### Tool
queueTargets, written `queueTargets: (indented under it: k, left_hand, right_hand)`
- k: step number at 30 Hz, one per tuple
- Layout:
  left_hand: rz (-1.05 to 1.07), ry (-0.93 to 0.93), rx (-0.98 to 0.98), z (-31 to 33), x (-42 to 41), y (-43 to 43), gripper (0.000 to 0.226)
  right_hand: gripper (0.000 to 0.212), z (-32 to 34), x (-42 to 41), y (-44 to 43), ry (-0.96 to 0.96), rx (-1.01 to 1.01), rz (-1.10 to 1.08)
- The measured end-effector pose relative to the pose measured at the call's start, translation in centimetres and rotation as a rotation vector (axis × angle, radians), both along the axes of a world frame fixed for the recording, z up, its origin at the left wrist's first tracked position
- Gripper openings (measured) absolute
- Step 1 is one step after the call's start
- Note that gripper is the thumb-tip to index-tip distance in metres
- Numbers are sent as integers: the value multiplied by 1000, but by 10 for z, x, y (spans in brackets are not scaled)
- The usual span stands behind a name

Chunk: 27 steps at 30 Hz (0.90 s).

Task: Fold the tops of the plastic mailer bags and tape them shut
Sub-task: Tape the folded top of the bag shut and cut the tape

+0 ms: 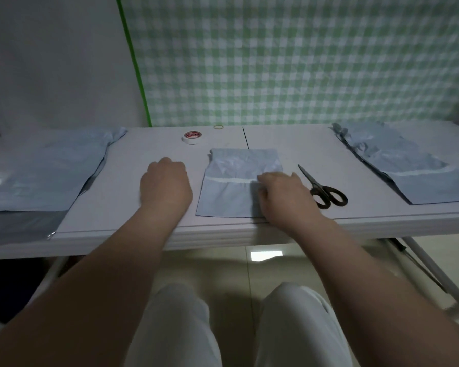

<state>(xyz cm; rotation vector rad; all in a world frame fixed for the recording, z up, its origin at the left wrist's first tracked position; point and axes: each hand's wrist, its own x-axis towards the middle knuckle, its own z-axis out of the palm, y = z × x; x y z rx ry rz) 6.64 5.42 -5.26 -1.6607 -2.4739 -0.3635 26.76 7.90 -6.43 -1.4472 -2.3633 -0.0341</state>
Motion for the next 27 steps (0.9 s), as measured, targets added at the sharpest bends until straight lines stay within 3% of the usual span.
queueTargets:
  k: [3, 7, 9, 16, 27]
  left_hand:
    - [-179, 81, 72, 6, 27, 2, 30]
    - [-573, -160, -48, -5, 65, 8, 36]
    - [-563, -177, -161, -15, 70, 8, 38]
    - [-413, -61, -280, -20, 68, 1, 51]
    - [-248, 40, -315, -19, 61, 2, 51]
  right_hand:
    - [18, -7, -5, 5, -54, -38, 33]
    - [35, -9, -9, 7, -100, -130, 68]
    - [42, -11, -7, 5, -76, -182, 74]
    - [45, -17, 2, 3, -78, -180, -35]
    - [39, -9, 11, 16, -114, -204, -111]
